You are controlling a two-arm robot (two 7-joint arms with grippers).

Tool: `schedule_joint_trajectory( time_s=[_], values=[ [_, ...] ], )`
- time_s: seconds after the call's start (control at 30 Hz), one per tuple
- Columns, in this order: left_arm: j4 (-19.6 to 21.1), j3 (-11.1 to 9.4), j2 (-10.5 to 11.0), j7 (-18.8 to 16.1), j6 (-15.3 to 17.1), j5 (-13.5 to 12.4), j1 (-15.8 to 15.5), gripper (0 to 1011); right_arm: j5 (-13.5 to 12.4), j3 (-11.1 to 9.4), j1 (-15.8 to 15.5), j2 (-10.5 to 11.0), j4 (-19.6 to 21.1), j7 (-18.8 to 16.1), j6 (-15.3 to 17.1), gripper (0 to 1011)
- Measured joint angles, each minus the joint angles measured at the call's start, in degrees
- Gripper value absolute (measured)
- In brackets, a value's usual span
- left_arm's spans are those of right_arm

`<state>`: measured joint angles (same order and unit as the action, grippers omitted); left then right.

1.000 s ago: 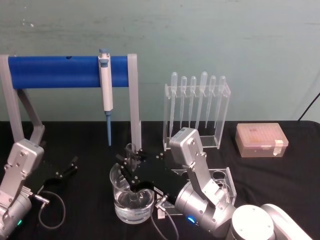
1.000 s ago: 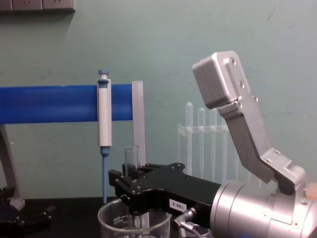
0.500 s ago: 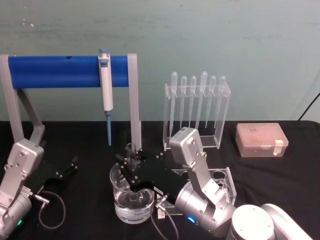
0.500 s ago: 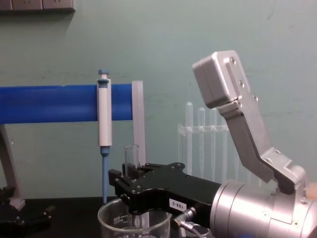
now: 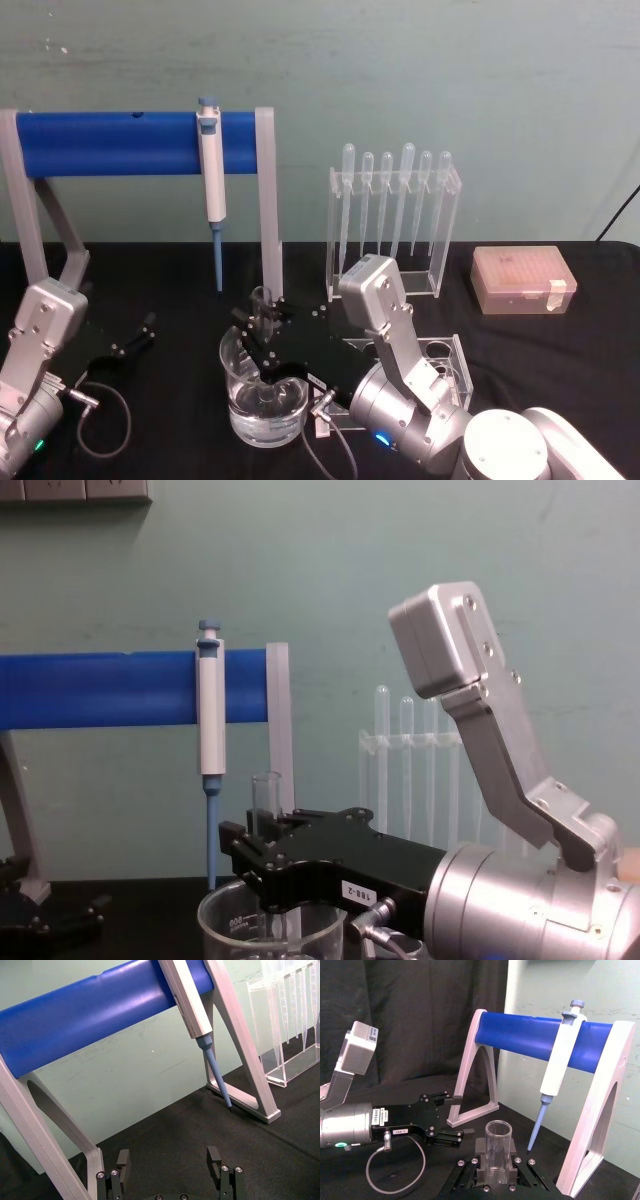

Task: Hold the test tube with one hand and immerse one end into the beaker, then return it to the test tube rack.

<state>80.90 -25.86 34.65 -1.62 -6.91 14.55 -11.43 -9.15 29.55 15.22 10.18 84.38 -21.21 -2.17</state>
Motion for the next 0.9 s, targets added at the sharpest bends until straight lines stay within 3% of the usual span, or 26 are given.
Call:
schedule_joint_trajectory(
  time_s=[0.9],
  values=[
    [0.0, 0.0, 0.0, 0.0, 0.0, 0.0, 0.0, 1000, 0.0, 0.0, 0.0, 0.0, 0.0, 0.0, 0.0, 224]
  ],
)
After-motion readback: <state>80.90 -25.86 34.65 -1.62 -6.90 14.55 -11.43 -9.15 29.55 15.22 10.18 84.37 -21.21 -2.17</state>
